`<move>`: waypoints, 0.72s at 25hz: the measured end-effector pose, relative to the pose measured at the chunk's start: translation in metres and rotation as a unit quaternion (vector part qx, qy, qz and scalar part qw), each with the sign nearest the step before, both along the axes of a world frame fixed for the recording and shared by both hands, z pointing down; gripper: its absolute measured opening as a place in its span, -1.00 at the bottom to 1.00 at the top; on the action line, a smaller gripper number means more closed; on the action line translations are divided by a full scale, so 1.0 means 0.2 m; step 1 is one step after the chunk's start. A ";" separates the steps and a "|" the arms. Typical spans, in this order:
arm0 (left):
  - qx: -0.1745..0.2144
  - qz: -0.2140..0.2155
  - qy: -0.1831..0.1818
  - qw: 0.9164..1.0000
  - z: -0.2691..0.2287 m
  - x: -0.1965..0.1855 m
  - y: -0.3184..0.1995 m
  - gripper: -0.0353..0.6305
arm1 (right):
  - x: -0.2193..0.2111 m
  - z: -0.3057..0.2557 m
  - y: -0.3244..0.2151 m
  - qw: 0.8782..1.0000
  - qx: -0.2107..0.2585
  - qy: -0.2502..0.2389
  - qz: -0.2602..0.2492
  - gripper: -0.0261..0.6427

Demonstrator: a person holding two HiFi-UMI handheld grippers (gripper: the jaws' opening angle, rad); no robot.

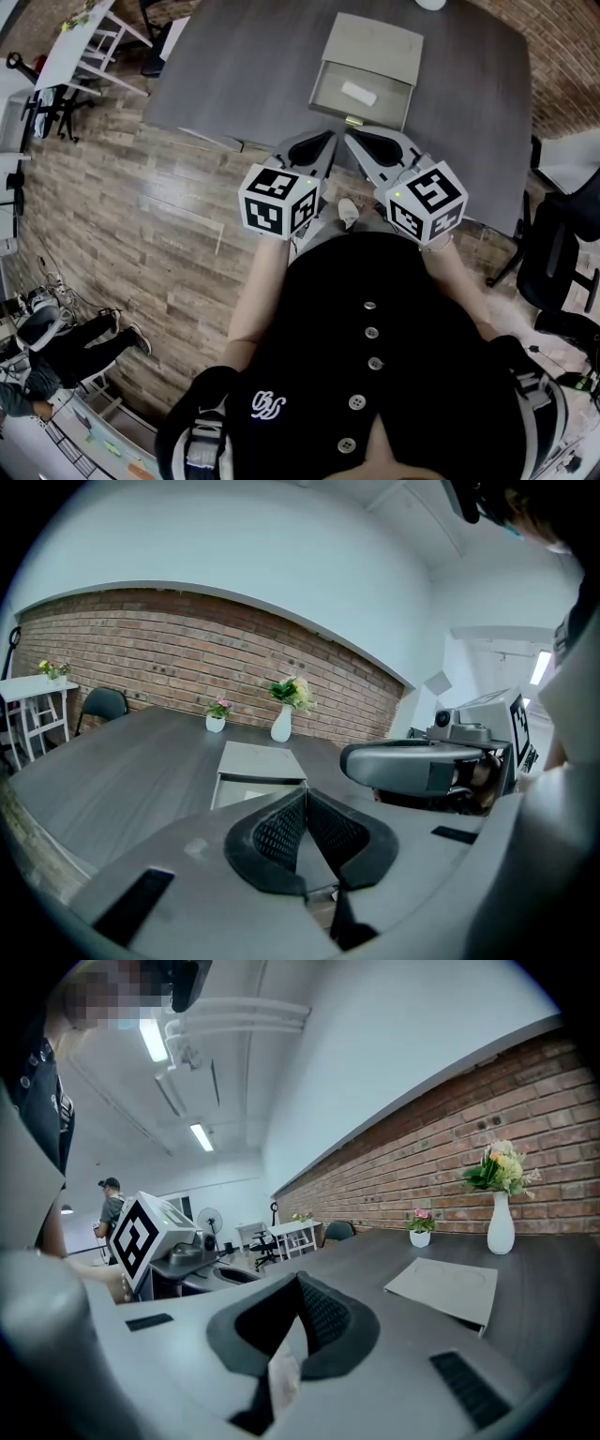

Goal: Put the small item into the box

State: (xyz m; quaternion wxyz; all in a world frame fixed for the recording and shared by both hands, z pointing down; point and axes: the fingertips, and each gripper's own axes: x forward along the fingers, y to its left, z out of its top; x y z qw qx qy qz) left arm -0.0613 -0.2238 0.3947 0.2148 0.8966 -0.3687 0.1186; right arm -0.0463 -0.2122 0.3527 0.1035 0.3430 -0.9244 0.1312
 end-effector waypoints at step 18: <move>-0.005 0.013 -0.002 1.000 0.01 0.02 0.01 -0.85 | 0.01 0.04 0.00 1.000 -0.018 0.002 0.006 -0.92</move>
